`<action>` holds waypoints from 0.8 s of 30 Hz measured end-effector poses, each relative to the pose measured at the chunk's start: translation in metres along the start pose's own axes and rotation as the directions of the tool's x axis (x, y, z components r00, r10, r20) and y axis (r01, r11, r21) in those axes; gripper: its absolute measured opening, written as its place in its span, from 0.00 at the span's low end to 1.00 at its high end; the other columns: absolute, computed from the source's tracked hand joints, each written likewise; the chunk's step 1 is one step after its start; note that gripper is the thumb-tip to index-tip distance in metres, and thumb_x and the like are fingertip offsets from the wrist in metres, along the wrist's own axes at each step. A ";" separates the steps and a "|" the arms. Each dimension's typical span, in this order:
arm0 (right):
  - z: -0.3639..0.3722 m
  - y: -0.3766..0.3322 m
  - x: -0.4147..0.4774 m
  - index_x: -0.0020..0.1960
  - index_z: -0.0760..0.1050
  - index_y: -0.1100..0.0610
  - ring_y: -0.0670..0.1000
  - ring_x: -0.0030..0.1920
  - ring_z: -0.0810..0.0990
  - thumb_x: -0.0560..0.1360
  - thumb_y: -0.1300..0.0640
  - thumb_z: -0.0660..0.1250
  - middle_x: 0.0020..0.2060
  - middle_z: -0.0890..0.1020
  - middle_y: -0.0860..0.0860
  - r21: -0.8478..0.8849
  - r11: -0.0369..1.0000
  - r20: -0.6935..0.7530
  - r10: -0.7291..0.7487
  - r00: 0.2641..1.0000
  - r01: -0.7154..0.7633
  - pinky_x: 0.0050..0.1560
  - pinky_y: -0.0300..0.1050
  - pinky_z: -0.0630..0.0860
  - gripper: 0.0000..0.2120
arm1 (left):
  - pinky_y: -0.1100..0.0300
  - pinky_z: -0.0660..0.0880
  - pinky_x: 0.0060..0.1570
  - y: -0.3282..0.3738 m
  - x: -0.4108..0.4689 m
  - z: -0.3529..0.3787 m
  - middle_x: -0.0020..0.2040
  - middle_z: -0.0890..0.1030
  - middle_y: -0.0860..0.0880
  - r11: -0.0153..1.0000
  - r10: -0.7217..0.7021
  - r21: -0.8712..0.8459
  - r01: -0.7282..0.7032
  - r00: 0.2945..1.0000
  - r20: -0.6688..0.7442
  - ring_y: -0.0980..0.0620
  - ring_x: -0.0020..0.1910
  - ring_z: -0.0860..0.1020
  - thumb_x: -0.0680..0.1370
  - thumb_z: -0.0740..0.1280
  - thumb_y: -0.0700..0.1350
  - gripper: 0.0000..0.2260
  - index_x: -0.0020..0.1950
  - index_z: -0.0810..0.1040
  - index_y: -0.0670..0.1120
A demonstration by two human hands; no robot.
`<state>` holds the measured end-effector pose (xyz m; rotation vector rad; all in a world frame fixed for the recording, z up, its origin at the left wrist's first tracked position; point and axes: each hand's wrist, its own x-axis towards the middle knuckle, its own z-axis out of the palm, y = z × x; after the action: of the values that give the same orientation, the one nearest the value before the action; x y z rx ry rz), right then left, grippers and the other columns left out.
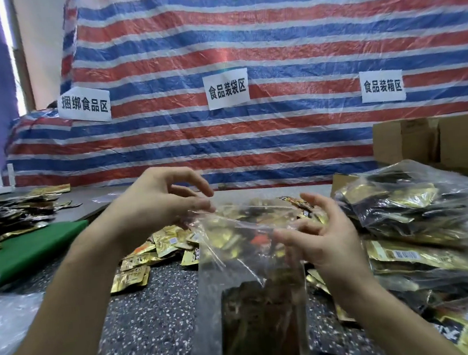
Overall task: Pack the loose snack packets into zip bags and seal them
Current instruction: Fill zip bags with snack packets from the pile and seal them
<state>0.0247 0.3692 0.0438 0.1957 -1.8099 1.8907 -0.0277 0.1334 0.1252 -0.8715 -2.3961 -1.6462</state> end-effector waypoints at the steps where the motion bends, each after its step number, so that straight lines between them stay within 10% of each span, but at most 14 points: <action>1: -0.002 -0.009 0.009 0.61 0.76 0.53 0.54 0.39 0.85 0.60 0.61 0.81 0.38 0.84 0.57 -0.027 0.996 0.078 0.087 0.993 -0.085 0.34 0.42 0.79 0.31 | 0.58 0.78 0.35 -0.004 0.002 -0.001 0.44 0.86 0.40 0.997 -0.046 -0.062 0.045 0.999 -0.010 0.48 0.37 0.81 0.71 0.73 0.38 0.08 0.49 0.81 0.39; 5: -0.012 -0.033 0.037 0.42 0.85 0.60 0.51 0.33 0.83 0.67 0.54 0.76 0.36 0.84 0.57 -0.170 0.968 0.333 0.231 0.914 -0.183 0.32 0.40 0.78 0.10 | 0.62 0.78 0.33 -0.016 0.008 -0.003 0.47 0.85 0.39 0.941 -0.202 -0.280 0.192 0.979 -0.005 0.50 0.35 0.80 0.69 0.73 0.43 0.11 0.48 0.82 0.37; 17: -0.034 -0.035 0.053 0.45 0.86 0.60 0.51 0.38 0.84 0.73 0.47 0.69 0.40 0.86 0.56 -0.347 0.937 0.511 0.230 0.828 -0.046 0.38 0.42 0.79 0.16 | 0.55 0.79 0.56 -0.032 0.008 -0.021 0.53 0.85 0.45 0.994 -0.105 0.015 0.104 0.971 0.216 0.46 0.54 0.83 0.62 0.81 0.48 0.18 0.50 0.86 0.46; 24: -0.041 -0.028 0.054 0.46 0.84 0.64 0.54 0.36 0.84 0.75 0.54 0.71 0.37 0.86 0.59 -0.421 0.907 0.445 0.237 0.863 -0.032 0.40 0.49 0.81 0.12 | 0.62 0.78 0.48 -0.034 0.007 -0.024 0.54 0.84 0.43 0.988 -0.156 0.068 0.141 0.884 0.441 0.49 0.50 0.83 0.64 0.83 0.48 0.21 0.54 0.84 0.44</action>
<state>0.0010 0.4219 0.0884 0.4399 -2.5777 1.5980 -0.0557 0.1063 0.1099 -1.2010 -2.8464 -1.5878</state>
